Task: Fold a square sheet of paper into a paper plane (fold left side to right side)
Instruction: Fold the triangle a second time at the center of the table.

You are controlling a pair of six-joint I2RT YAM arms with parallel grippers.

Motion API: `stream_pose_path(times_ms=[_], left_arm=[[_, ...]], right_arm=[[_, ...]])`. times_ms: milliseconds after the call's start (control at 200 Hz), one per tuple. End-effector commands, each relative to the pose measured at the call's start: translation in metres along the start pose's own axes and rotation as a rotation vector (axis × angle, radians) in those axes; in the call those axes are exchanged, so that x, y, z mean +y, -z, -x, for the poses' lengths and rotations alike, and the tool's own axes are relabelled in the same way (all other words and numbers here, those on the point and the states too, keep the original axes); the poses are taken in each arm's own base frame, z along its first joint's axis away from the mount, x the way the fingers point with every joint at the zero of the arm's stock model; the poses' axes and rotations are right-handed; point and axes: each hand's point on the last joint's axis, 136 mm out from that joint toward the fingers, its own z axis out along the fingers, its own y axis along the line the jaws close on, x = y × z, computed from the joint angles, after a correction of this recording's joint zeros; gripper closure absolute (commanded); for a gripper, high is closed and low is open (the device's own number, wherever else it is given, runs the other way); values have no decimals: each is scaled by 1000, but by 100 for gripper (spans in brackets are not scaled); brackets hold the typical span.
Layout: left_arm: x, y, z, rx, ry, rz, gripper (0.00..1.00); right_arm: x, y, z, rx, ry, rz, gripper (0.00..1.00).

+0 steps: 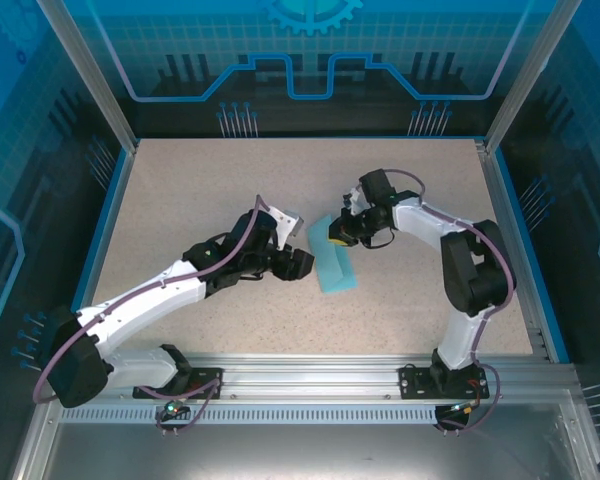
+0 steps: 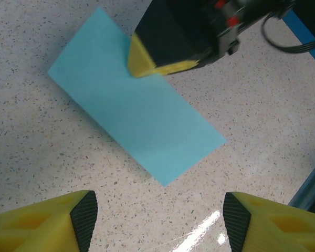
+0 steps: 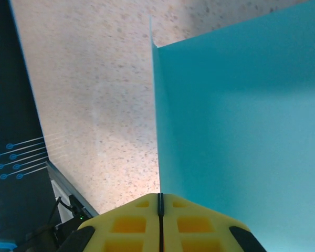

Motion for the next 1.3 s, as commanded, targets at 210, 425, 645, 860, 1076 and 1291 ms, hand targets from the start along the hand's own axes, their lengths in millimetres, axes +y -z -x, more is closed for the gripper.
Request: stream_pose_path(times_ms=[210, 425, 645, 860, 1076, 1291], left_arm=[[-3, -21, -26, 97, -43, -5, 30], [-9, -28, -21, 90, -40, -32, 30], [-24, -46, -34, 143, -129, -29, 27], [-37, -72, -43, 173, -209, 57, 23], [-47, -105, -46, 210, -276, 146, 18], [-43, -130, -50, 253, -351, 246, 15]], right_arm=[[-19, -5, 8, -35, -11, -97, 89], [-26, -3, 15, -50, -49, -76, 89], [-26, 0, 13, -46, -43, -63, 81], [-33, 12, 7, -52, -58, -34, 72], [-37, 17, 4, -53, -60, -22, 72], [-37, 15, 3, -46, -68, -2, 72]])
